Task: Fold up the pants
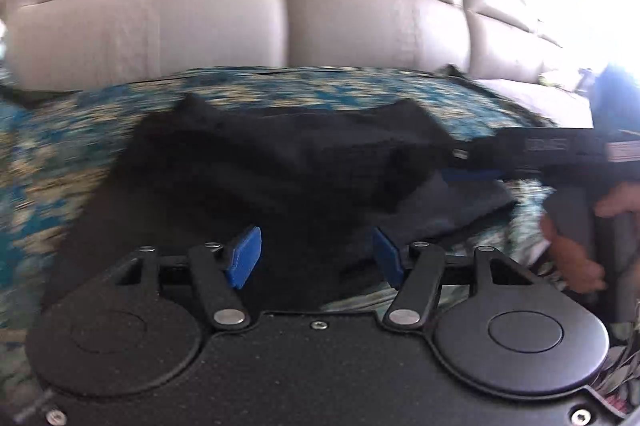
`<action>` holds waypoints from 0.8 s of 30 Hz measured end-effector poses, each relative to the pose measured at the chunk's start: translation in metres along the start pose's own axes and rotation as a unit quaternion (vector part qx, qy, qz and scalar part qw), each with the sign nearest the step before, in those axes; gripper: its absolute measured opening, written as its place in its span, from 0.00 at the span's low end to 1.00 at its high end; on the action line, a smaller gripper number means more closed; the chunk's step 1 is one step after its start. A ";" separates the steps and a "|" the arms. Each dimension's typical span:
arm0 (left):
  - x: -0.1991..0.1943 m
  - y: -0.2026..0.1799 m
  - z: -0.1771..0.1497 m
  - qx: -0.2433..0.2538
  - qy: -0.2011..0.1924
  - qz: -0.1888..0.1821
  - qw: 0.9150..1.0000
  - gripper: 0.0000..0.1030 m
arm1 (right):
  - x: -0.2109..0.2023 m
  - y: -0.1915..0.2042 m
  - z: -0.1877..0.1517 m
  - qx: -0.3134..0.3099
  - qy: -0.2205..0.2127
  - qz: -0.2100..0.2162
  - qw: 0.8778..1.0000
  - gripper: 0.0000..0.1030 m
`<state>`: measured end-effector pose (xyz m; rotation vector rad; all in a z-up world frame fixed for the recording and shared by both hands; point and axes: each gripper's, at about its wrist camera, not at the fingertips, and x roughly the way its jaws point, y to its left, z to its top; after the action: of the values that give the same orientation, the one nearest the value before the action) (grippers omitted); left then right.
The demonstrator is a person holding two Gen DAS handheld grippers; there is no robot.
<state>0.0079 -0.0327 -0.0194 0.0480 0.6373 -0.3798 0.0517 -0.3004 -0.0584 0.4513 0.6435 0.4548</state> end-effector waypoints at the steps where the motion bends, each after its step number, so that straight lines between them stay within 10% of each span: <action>1: -0.003 0.006 -0.003 -0.001 -0.001 0.014 1.000 0.57 | 0.004 0.006 -0.002 0.006 0.015 0.019 1.000 0.94; 8: -0.013 0.044 -0.020 -0.029 0.003 0.081 0.996 0.53 | 0.061 0.055 -0.012 -0.042 0.057 -0.008 0.997 0.71; 12: -0.018 0.058 -0.021 -0.039 -0.013 0.101 0.994 0.53 | 0.081 0.064 -0.008 -0.027 0.070 -0.031 0.997 0.19; 14: -0.020 0.062 -0.019 -0.042 -0.022 0.108 0.993 0.53 | 0.077 0.063 0.000 -0.011 0.062 -0.010 0.998 0.15; 22: -0.024 0.079 -0.007 -0.068 -0.047 0.101 0.991 0.53 | 0.044 0.014 0.097 0.079 -0.061 -0.028 0.995 0.19; 24: -0.019 0.077 -0.006 -0.066 -0.047 0.099 0.992 0.53 | 0.054 -0.010 0.118 0.088 -0.057 -0.073 0.992 0.59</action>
<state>0.0181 0.0461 -0.0185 -0.0333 0.5583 -0.1462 0.1700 -0.3100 -0.0053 0.5891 0.6041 0.2316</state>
